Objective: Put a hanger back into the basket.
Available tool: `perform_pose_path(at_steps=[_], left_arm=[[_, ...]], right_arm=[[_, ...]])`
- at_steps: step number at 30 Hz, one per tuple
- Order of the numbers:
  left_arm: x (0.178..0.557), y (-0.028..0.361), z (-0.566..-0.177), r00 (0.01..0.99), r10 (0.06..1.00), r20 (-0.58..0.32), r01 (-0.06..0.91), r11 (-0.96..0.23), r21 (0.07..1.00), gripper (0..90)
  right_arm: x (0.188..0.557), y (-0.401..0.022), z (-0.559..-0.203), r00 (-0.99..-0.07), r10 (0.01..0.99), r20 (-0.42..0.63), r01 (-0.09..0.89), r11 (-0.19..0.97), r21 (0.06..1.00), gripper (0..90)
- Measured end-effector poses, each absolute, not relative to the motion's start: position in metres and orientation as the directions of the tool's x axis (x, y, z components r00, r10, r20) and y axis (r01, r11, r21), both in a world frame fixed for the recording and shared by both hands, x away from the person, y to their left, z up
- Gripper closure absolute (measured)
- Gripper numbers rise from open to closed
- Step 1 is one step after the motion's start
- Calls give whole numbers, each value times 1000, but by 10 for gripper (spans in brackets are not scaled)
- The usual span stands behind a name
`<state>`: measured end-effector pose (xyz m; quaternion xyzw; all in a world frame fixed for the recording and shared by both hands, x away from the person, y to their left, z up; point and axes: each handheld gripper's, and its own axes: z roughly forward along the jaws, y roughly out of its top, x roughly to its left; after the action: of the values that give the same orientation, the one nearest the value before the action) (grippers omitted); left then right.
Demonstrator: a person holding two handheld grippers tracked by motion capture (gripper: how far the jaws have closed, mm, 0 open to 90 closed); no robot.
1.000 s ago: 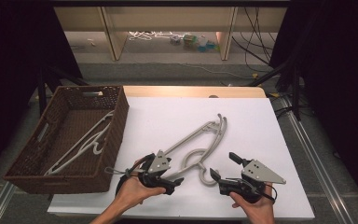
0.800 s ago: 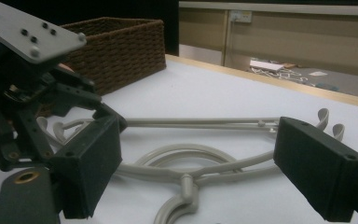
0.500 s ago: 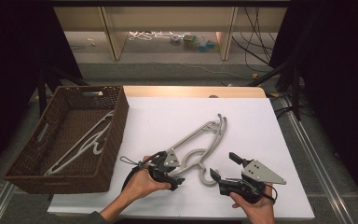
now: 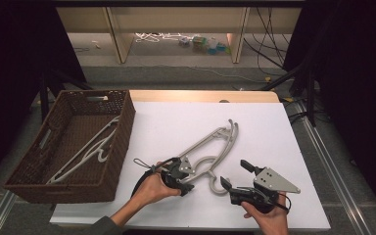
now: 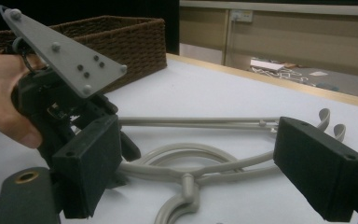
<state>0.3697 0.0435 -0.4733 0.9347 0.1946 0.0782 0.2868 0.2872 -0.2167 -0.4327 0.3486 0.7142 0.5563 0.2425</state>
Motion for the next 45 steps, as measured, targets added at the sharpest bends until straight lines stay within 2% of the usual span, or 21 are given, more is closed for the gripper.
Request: perform_pose_path(at_steps=[5, 6, 7, 11, 14, 28, 36, 45], left_arm=[[375, 38, -475, 906, 423, 7, 348, -754, 557, 621], [376, 37, -474, 908, 418, -8, 352, -754, 554, 684], [376, 37, -474, 908, 418, -8, 352, -754, 554, 705], [376, 35, -473, 906, 424, 12, 350, -764, 541, 744], [377, 37, -473, 899, 437, 4, 365, -755, 546, 807], [378, 43, -467, 889, 453, -57, 404, -723, 560, 807], [374, 37, -472, 894, 447, -11, 382, -752, 537, 808], [380, 45, -467, 887, 457, -73, 417, -720, 554, 804]], right_arm=[[287, -217, -433, -641, 766, 43, 226, 135, 965, 160], [287, -216, -433, -640, 767, 47, 229, 131, 965, 161], [287, -216, -433, -640, 767, 47, 229, 131, 965, 161], [287, -217, -433, -643, 765, 47, 235, 138, 962, 162], [287, -217, -432, -633, 774, 35, 227, 141, 964, 163], [287, -217, -432, -635, 771, 36, 229, 144, 963, 163], [287, -217, -432, -633, 773, 34, 224, 141, 964, 163], [287, -217, -432, -636, 770, 35, 226, 143, 963, 164]])
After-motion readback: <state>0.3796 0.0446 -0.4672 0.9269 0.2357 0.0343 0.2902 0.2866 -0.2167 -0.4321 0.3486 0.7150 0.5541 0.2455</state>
